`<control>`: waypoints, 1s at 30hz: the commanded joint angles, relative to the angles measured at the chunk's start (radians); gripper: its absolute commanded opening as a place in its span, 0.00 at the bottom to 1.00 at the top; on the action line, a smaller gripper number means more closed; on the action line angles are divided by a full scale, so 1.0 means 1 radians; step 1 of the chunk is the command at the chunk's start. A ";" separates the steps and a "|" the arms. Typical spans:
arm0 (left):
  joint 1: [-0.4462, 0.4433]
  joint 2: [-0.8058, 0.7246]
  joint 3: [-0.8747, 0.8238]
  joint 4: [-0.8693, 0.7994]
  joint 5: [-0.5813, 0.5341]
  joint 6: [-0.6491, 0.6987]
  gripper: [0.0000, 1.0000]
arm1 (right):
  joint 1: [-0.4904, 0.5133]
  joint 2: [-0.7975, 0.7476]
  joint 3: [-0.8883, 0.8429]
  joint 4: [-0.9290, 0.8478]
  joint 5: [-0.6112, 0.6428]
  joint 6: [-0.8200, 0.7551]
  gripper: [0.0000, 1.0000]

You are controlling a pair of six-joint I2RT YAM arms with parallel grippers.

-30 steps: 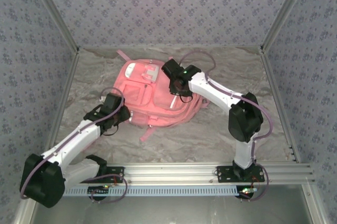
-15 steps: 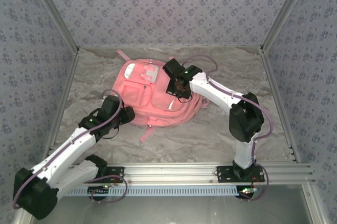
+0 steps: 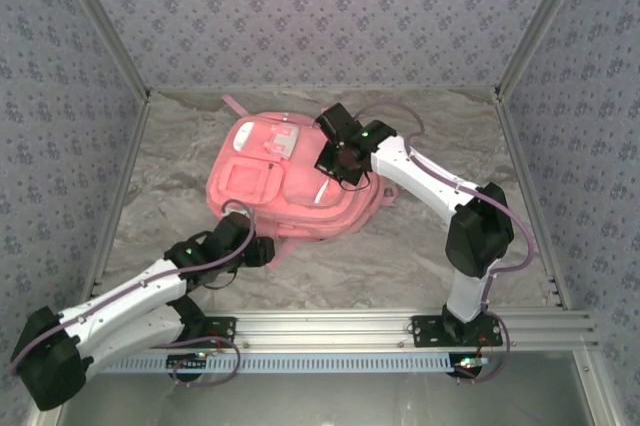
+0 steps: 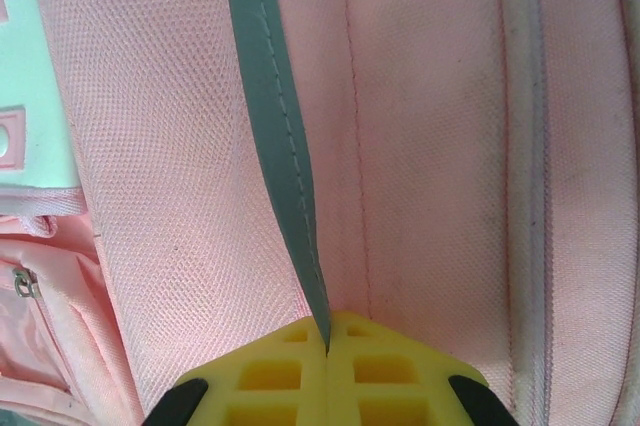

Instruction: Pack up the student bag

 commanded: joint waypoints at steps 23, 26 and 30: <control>0.124 0.165 0.342 0.139 0.243 0.259 0.66 | -0.025 -0.073 -0.045 0.080 -0.069 -0.027 0.04; 0.160 0.305 0.462 0.126 0.366 0.266 0.66 | -0.036 -0.095 -0.078 0.097 -0.051 -0.045 0.27; 0.161 0.487 0.600 0.096 0.460 0.273 0.66 | -0.061 -0.165 -0.125 0.102 0.000 -0.063 0.46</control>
